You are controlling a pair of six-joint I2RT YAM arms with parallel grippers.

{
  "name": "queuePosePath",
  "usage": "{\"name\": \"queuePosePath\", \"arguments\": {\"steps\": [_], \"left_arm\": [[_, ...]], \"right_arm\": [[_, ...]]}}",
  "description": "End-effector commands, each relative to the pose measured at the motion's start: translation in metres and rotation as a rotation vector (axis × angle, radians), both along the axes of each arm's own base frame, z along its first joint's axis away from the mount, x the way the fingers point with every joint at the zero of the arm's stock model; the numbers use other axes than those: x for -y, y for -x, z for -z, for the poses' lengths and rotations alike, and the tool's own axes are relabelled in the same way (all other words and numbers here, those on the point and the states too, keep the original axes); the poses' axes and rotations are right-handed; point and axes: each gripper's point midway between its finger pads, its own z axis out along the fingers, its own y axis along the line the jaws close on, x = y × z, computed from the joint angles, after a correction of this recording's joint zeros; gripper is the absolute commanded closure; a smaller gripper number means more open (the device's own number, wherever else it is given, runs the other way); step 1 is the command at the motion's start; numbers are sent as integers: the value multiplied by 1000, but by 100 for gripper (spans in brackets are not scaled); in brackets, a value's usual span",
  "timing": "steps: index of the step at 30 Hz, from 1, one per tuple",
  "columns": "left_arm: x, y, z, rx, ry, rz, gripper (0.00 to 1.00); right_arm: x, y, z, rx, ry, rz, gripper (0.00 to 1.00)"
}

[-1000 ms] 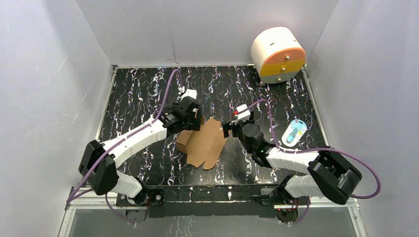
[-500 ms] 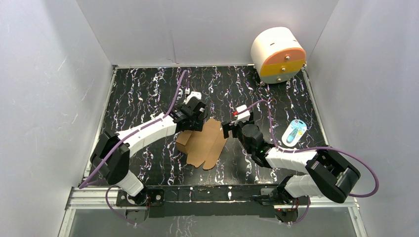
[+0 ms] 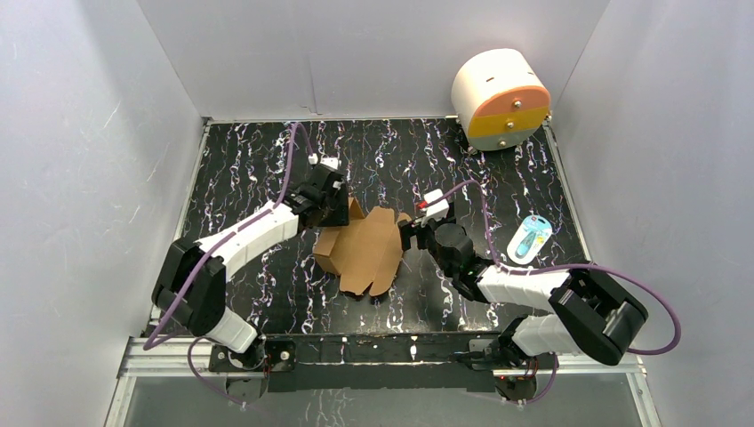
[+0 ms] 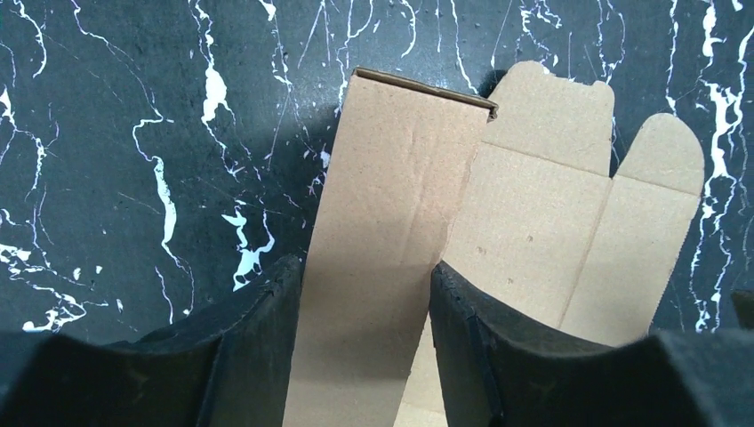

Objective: Fold the paper box

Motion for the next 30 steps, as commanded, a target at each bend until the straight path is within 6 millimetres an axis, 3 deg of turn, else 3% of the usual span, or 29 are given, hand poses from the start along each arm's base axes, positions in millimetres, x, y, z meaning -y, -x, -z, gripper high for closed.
{"name": "queuePosePath", "arguments": {"steps": [1, 13, 19, 24, 30], "left_arm": [[-2, 4, -6, -14, 106, -13, 56], [-24, 4, 23, -96, 399, -161, 56], [-19, 9, 29, -95, 518, -187, 56], [-22, 20, 34, -103, 546, -212, 51], [-37, 34, 32, -64, 546, -266, 40]], "right_arm": [[-8, -5, -24, 41, -65, -10, 1], [-31, 5, -72, -147, -116, -72, 1], [-48, 15, -91, -197, -131, -161, 1], [-64, 19, -120, -230, -158, -231, 2], [-83, 18, -117, -383, -108, -247, 2]]}}
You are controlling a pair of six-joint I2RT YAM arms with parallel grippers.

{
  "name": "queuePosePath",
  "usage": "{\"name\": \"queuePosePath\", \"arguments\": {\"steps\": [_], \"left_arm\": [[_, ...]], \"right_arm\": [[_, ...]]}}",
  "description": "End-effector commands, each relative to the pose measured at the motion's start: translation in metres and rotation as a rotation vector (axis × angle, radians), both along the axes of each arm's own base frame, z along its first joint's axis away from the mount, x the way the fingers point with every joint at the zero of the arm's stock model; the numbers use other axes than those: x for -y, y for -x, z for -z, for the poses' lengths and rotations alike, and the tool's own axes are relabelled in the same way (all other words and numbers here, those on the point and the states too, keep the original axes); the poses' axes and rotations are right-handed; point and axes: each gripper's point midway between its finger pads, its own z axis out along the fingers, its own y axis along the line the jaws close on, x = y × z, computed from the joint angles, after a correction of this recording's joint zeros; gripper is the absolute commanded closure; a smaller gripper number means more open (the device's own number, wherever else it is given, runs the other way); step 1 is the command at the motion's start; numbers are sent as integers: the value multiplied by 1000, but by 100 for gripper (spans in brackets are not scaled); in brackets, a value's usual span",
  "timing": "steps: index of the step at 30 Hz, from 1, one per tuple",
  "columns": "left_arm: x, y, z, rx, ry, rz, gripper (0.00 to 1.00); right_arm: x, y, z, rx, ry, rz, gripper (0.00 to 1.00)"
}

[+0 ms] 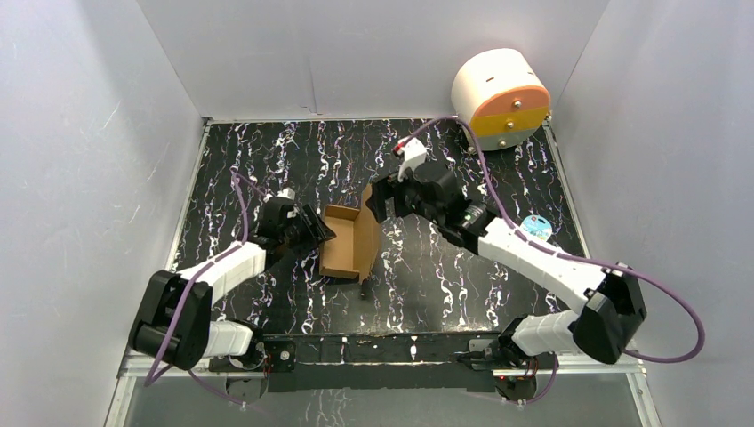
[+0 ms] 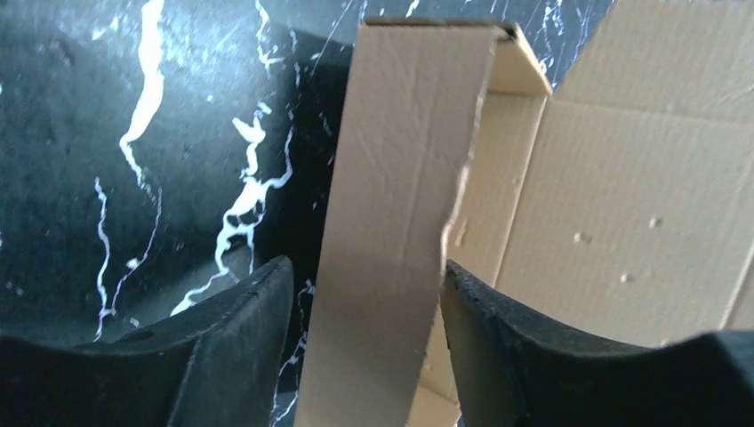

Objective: Fold the paper box

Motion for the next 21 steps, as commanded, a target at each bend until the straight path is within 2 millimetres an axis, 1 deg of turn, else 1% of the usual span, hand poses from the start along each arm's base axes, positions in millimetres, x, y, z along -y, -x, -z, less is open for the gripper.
{"name": "queuePosePath", "arguments": {"steps": [1, 4, 5, 7, 9, 11, 17, 21], "left_arm": [[-9, 6, -14, 33, 0, -38, 38], [-18, 10, -18, 46, -29, -61, 34], [-21, 14, -17, 39, -44, -67, 33], [-28, 19, -19, 44, -60, -82, 32], [-29, 24, -20, 50, -56, -88, 32], [-30, 29, -21, 51, -45, -89, 31], [-41, 43, -15, 56, -44, -142, 31], [-39, 52, -6, 41, -17, -139, 31]], "right_arm": [[-14, 3, -6, -119, 22, -28, 1], [-25, 4, 0, -197, 56, -48, 1], [-30, 5, -1, -210, 68, -53, 1], [-35, 7, 4, -230, 112, -47, 2], [-42, 10, 8, -241, 152, -46, 4], [-53, 16, 9, -249, 171, -64, 6], [-87, 29, 5, -242, 185, -104, 6], [-101, 30, 5, -239, 214, -89, 6]]}}
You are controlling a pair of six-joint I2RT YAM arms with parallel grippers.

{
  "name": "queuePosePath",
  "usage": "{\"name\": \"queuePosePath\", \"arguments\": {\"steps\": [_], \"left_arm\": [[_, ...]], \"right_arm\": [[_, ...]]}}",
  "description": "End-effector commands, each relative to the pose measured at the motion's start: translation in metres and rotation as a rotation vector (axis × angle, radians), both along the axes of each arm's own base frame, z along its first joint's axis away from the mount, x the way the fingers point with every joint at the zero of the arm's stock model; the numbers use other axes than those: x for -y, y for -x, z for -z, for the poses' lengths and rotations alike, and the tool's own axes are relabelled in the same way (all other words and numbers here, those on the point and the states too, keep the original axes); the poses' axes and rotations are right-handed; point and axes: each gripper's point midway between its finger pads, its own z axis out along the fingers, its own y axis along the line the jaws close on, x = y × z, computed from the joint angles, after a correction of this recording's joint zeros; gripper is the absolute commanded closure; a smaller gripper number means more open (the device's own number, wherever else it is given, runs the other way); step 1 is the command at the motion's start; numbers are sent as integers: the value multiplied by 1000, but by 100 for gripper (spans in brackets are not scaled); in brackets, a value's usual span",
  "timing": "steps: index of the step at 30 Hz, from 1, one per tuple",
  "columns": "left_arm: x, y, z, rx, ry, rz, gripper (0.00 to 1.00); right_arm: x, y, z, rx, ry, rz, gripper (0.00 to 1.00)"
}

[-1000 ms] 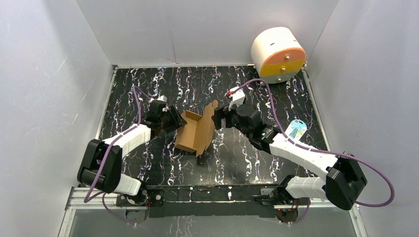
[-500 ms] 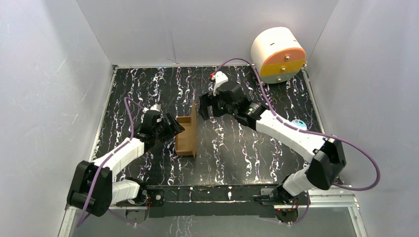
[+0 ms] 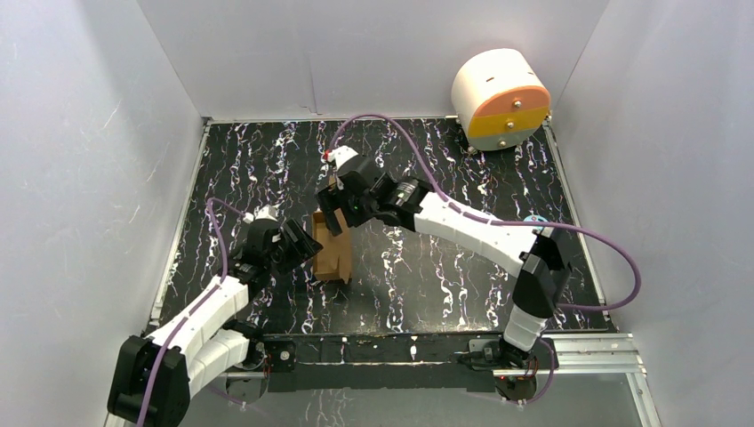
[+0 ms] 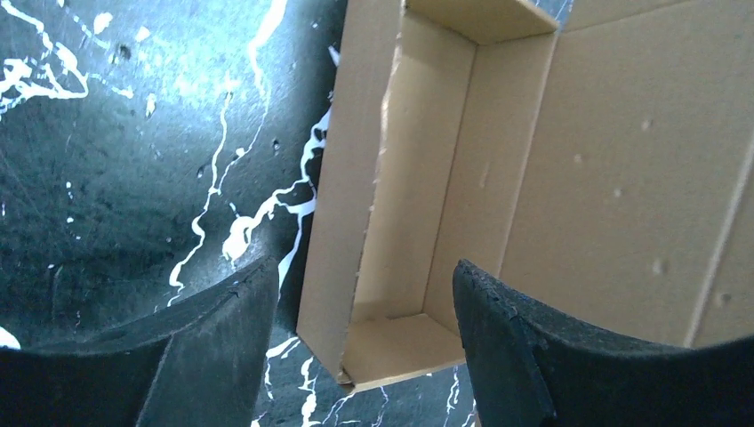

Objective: Fold the paper box

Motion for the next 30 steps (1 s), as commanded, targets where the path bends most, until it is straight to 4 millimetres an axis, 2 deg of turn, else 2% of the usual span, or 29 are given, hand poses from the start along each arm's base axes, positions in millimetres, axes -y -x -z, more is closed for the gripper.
{"name": "queuePosePath", "arguments": {"steps": [1, 7, 10, 11, 13, 17, 22, 26, 30], "left_arm": [[-2, 9, 8, -23, 24, -21, 31], [-6, 12, 8, -16, 6, -25, 31], [-11, 9, 0, 11, -7, -43, 31], [-11, 8, -4, 20, -9, -43, 31], [-15, 6, -13, 44, -28, -51, 31], [-30, 0, -37, 95, -107, -83, 30], [-41, -1, -77, 184, -193, -52, 29], [-50, -1, -106, 249, -293, 4, 28], [-60, -7, -131, 336, -390, 26, 24]], "right_arm": [[-14, -4, -23, 36, -13, 43, 6], [-22, -4, -27, 51, 20, 60, 9], [-16, -10, -15, 57, 85, 92, 14], [-14, -12, -9, 56, 111, 101, 18], [-12, -12, -2, 47, 139, 102, 31], [-13, -11, 3, 51, 158, 72, 52], [-12, -15, 2, 91, 197, -63, 72], [2, -32, -7, 119, 200, -146, 91], [8, -44, -18, 174, 167, -307, 97]]}}
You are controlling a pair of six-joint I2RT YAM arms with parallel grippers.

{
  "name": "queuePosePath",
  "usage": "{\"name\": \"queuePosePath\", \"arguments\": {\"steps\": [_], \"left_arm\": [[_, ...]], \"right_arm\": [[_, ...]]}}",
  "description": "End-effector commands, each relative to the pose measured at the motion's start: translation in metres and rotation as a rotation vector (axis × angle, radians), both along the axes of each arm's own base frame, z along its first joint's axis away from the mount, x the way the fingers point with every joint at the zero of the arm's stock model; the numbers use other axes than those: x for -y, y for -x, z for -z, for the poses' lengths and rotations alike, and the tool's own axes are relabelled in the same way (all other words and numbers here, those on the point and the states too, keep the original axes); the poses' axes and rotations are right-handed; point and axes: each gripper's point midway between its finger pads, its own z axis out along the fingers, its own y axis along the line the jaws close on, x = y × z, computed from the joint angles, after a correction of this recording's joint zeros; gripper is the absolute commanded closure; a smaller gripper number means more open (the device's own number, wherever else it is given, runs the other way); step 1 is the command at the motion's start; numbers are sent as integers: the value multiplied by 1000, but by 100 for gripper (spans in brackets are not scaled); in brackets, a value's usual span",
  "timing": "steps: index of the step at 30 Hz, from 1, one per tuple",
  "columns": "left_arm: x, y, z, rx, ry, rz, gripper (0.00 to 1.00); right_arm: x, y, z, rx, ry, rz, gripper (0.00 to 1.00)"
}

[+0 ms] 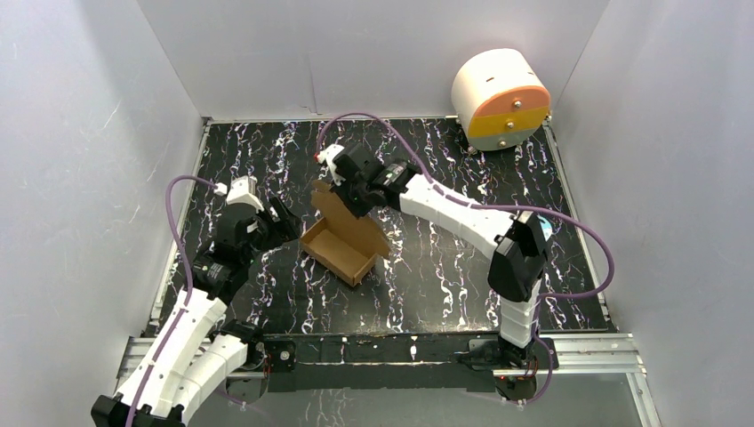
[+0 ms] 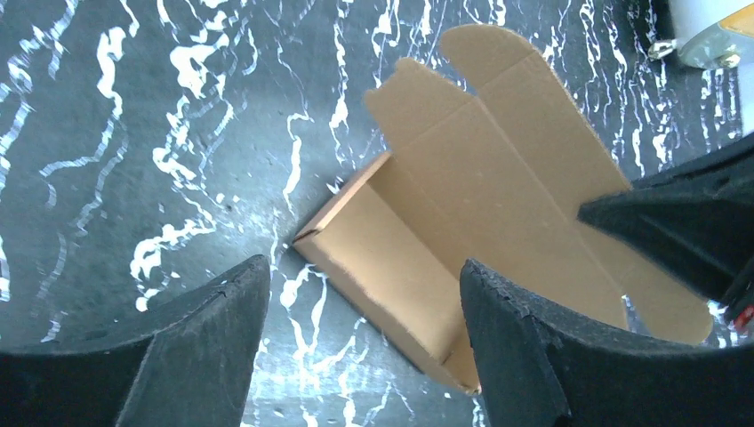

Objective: Fold the paper box

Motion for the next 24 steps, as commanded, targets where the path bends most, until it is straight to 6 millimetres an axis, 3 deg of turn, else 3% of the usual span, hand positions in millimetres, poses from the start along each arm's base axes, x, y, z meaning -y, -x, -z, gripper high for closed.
{"name": "queuePosePath", "arguments": {"steps": [1, 6, 11, 16, 20, 24], "left_arm": [[-19, -1, -25, 84, -174, 38, 23], [-7, -15, -49, 193, -228, 143, 21], [-7, -33, -50, 184, -262, 187, 21], [-6, -48, -57, 221, -205, 282, 22], [3, -52, -56, 225, -183, 383, 23], [10, -58, -65, 235, -195, 455, 24]], "right_arm": [[5, -18, -46, 108, -83, -243, 97], [12, -29, -50, 143, -126, -503, 100], [14, -23, -30, 155, -65, -763, 100], [7, -27, -30, 133, -77, -898, 98], [-4, -37, -39, 143, -95, -890, 87], [-4, -45, -46, 168, -88, -834, 64]]}}
